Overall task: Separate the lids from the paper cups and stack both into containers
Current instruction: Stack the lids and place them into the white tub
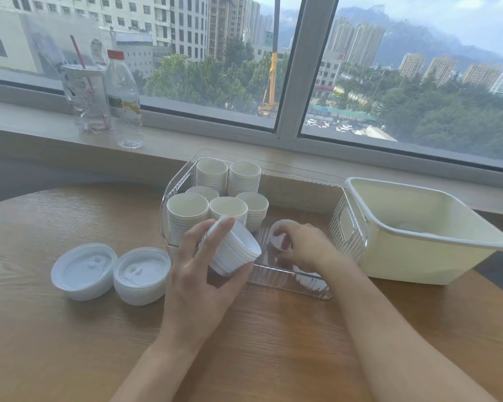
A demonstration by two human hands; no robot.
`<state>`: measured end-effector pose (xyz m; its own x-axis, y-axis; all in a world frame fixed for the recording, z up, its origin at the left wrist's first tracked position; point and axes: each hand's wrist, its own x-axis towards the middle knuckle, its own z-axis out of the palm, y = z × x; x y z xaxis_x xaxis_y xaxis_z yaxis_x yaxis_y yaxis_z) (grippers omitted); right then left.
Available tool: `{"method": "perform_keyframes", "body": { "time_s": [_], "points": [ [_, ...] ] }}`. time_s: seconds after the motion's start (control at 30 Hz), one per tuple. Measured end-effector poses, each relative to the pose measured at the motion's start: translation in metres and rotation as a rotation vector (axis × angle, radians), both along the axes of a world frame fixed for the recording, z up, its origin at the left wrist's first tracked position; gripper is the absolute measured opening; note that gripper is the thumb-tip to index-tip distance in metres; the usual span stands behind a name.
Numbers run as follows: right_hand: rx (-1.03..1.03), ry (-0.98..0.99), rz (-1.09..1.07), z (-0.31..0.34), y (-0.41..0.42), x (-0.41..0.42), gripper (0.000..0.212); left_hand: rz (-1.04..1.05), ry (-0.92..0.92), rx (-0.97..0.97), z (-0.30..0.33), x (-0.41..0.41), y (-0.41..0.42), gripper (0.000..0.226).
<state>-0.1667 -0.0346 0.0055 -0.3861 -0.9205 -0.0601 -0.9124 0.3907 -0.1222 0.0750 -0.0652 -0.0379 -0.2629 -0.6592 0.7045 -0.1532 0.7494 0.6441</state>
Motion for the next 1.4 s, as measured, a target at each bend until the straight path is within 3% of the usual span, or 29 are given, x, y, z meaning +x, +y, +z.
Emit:
{"method": "perform_keyframes", "body": {
  "time_s": [0.1,0.27,0.43,0.83,1.0,1.13,1.4],
  "points": [
    [-0.187,-0.013,-0.019,0.0,0.007,-0.001,0.023,-0.012,0.01,-0.006,0.001,0.0,0.001,0.068],
    [-0.69,-0.393,-0.038,0.012,0.034,0.012,0.007,-0.036,0.01,-0.007,0.002,0.0,0.003,0.068],
    [-0.917,-0.7,0.018,0.023,0.07,0.044,0.003,-0.077,0.007,0.0,0.004,-0.001,0.007,0.07],
    [-0.951,-0.812,0.054,-0.011,0.112,0.073,0.003,-0.279,-0.034,0.008,0.002,-0.007,0.018,0.074],
    [-0.972,-0.952,0.071,-0.021,0.112,0.071,0.013,-0.31,-0.072,-0.008,0.0,-0.01,0.019,0.076],
    [-0.962,-1.022,0.122,-0.022,0.114,0.075,0.006,-0.335,-0.087,-0.006,0.0,-0.011,0.021,0.078],
    [-0.897,-1.05,0.176,-0.024,0.116,0.077,0.011,-0.328,-0.096,-0.017,-0.001,-0.012,0.02,0.071]
  ]
}}
